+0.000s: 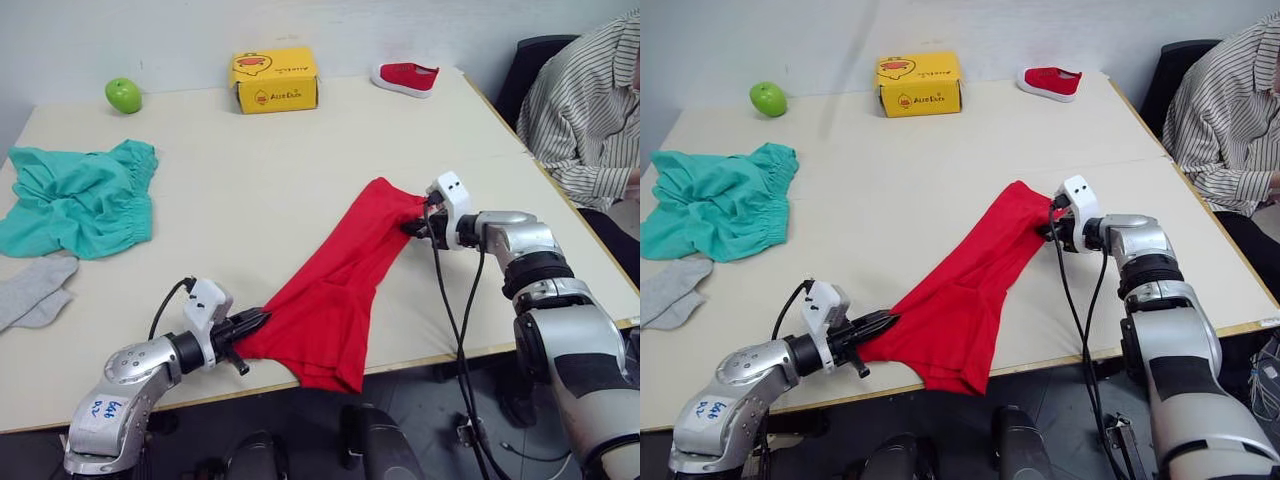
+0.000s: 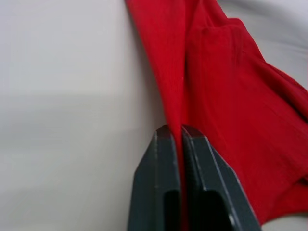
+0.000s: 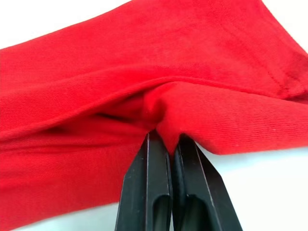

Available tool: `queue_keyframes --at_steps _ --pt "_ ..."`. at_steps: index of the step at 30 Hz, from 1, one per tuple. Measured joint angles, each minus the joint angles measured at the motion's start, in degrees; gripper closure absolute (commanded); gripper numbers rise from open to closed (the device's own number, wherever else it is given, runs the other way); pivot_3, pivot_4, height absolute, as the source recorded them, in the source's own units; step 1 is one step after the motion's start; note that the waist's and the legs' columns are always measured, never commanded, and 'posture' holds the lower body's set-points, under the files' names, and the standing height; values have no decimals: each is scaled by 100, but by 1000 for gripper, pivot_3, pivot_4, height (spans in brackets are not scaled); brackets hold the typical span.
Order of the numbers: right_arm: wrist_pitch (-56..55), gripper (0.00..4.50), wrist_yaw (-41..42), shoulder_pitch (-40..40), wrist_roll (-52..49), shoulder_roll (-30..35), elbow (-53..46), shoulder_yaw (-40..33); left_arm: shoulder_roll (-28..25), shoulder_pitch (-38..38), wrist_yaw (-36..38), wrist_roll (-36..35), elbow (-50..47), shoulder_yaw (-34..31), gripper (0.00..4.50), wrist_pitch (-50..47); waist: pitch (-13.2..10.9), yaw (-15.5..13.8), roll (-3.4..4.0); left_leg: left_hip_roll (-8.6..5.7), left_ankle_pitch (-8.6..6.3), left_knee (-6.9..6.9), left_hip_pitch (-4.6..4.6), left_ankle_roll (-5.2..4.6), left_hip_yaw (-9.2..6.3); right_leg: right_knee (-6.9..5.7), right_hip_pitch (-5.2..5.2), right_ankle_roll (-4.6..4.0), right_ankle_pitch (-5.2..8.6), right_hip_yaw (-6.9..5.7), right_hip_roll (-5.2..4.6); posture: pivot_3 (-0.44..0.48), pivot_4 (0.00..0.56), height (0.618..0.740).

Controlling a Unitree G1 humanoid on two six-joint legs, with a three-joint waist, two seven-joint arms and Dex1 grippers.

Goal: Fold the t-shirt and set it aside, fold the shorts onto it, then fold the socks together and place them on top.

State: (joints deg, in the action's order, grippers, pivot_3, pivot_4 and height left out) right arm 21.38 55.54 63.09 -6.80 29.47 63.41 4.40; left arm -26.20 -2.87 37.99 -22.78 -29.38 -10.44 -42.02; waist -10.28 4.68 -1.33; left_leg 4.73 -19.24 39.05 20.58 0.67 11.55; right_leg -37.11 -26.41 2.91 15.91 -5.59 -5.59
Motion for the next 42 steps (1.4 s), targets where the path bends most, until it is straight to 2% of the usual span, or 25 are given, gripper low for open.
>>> queue_keyframes --at_steps 4,7,9,11,13,16,18,22,27,29,32,40,42 --pt "536 2471 896 -278 -7 374 -573 41 -496 729 238 -406 412 -299 2261 -206 -3 -106 5 -1 0 2 8 0 -11 5 0 0 0 -9 1 0 150 740" --pt "1415 1418 1414 -1171 -339 761 -2101 -14 -890 1706 665 -641 1146 -202 1271 -340 -3 -196 6 -2 0 2 20 0 -25 10 0 0 0 -25 -4 0 150 740" --pt "2160 676 1540 -1897 -695 1015 -3449 -115 -1093 2344 981 -638 1764 59 606 -405 -3 -275 7 -3 -2 3 33 2 -32 20 -3 0 0 -39 1 0 150 740" --pt "2836 24 1451 -2573 -1025 1186 -4625 -330 -1090 2907 1260 -486 2345 539 594 -237 -2 -309 8 -5 -3 3 39 4 -31 22 -6 0 0 -57 5 0 150 740" --pt "3470 24 1246 -3186 -1389 1205 -5686 -541 -883 3470 1438 -205 3083 1013 594 74 -1 -327 6 -5 -4 6 41 5 -30 21 -6 0 0 -77 10 0 150 740" --pt "4167 24 660 -4060 -1830 935 -7186 -858 -211 4465 1669 290 4553 1641 594 769 2 -360 0 -8 -3 20 52 4 -14 20 -3 1 -1 -95 13 0 150 740" --pt "4441 24 357 -4339 -2019 761 -7723 -958 88 4863 1825 527 5213 1939 594 1150 3 -333 -2 -10 -2 21 52 3 -14 20 -4 4 -3 -91 12 0 150 740" --pt "5021 24 -283 -4803 -2414 405 -8543 -1216 773 5658 1894 1033 6918 2231 594 1954 3 -303 -4 -8 -1 19 51 2 -22 20 -7 3 -3 -92 15 0 150 740" --pt "5352 24 -1054 -5053 -2641 -205 -9124 -1179 1343 6476 1478 1606 8672 2266 594 2779 23 -296 -37 -9 2 19 47 -4 -54 19 -1 0 -6 -94 14 0 150 740" --pt "5364 0 -1261 -5099 -2670 -343 -9214 -1109 1461 6628 1382 1700 9032 2210 1013 2920 39 -297 -57 -9 3 19 46 -7 -59 19 2 -1 -8 -98 13 0 150 740" --pt "5247 640 -1469 -5118 -2647 -389 -9208 -921 1532 6740 1333 1821 9332 2131 1883 3029 64 -293 -88 -7 4 18 46 -8 -68 19 4 -4 -7 -106 14 0 150 740" --pt "4851 3471 -1654 -5186 -2639 -418 -8954 -612 1679 6718 1347 1979 9457 1954 4487 3138 69 -310 -96 -8 4 16 53 -7 -74 22 5 -7 -6 -115 14 0 150 740" --pt "4772 4134 -1640 -5181 -2644 -381 -8888 -541 1694 6639 1344 1971 9413 1875 4500 3172 69 -306 -96 -8 4 16 52 -8 -74 22 5 -7 -6 -114 13 0 150 740"
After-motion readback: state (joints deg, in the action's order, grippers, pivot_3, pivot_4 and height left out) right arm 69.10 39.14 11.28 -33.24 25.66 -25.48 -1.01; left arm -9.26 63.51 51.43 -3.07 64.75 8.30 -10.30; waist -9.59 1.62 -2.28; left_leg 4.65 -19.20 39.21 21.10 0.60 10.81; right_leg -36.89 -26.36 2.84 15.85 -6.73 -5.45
